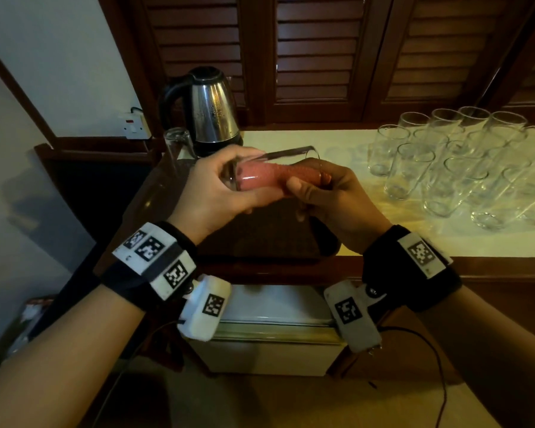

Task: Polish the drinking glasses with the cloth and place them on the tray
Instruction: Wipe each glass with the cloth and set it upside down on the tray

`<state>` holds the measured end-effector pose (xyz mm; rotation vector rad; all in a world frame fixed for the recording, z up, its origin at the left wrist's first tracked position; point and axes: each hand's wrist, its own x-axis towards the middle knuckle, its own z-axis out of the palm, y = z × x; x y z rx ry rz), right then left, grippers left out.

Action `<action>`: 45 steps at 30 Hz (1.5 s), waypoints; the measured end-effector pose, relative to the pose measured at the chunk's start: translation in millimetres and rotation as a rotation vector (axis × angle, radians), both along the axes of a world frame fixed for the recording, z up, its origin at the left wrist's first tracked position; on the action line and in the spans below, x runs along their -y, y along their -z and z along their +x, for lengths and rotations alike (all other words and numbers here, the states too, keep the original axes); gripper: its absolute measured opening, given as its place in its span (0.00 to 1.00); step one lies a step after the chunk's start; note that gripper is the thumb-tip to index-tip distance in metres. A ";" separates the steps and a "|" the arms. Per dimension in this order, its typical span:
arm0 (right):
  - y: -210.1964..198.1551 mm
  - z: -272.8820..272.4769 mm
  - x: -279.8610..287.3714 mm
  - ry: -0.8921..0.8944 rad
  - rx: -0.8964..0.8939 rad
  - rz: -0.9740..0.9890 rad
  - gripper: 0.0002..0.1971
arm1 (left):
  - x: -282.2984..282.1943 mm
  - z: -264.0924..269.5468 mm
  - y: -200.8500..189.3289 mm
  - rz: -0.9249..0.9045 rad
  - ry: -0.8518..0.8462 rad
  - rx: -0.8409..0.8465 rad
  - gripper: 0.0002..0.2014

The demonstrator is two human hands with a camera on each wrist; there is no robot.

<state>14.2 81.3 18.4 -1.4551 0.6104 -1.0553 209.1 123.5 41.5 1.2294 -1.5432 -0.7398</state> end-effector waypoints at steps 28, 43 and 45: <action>2.0 0.1 -4.8 0.046 0.054 0.133 0.04 | 2.4 1.9 -1.9 -0.010 -0.016 0.220 0.40; -11.5 5.9 -4.2 0.088 0.063 0.058 0.06 | -0.1 -4.7 -3.1 0.058 -0.057 0.005 0.36; -9.1 6.5 -4.1 0.106 0.032 -0.019 0.11 | 0.4 -10.5 -6.6 0.216 -0.048 -0.226 0.37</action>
